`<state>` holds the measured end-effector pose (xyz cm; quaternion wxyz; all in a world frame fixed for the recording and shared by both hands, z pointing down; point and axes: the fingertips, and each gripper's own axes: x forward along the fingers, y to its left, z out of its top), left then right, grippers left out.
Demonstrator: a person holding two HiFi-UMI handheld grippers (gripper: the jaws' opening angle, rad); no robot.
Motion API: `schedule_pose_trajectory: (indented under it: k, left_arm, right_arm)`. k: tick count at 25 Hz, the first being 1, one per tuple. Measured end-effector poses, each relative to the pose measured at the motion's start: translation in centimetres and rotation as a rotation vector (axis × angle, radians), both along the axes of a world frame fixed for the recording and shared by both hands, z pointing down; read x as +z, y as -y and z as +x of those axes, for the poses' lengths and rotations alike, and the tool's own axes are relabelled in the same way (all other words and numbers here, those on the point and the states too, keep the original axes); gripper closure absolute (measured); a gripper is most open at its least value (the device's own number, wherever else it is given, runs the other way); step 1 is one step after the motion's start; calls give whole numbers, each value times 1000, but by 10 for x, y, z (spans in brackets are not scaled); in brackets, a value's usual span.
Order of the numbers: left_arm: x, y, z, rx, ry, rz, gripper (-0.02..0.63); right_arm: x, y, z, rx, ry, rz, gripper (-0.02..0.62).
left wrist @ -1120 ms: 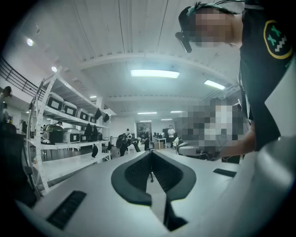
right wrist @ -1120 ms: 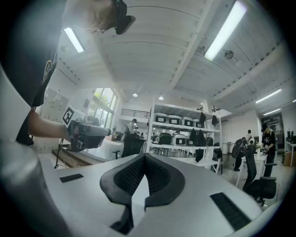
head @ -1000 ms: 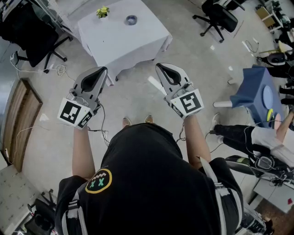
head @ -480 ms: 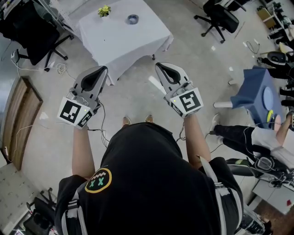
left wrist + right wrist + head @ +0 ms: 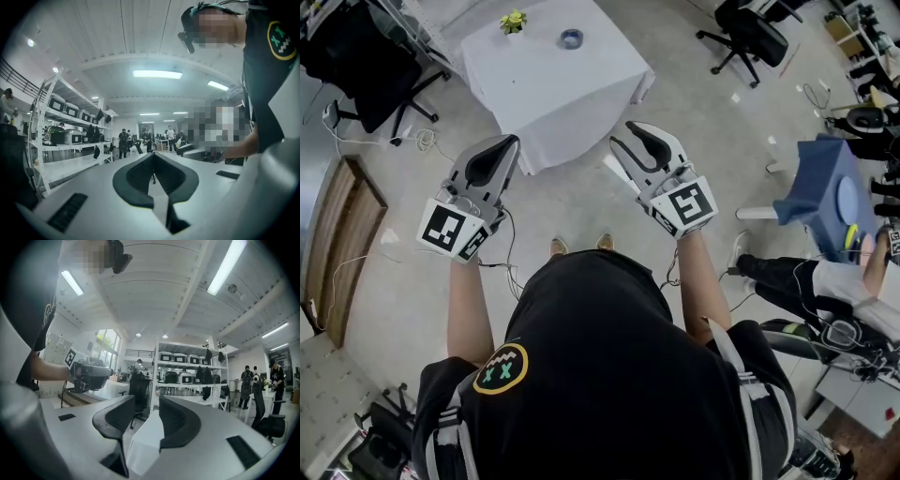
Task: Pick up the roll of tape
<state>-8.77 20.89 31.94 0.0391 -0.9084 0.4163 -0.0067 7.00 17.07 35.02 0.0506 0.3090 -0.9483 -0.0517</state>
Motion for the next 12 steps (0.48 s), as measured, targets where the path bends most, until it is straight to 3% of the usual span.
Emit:
schedule_pose_trajectory:
  k: [10,12]
  left_arm:
    - [0,-7,3,4,4,1,587]
    - [-1,-7,3,4,4,0,588]
  right_arm:
    - [7,-9,-2,-42,21,-57,37]
    - [8,-9,-1,-35,26,-62,-3]
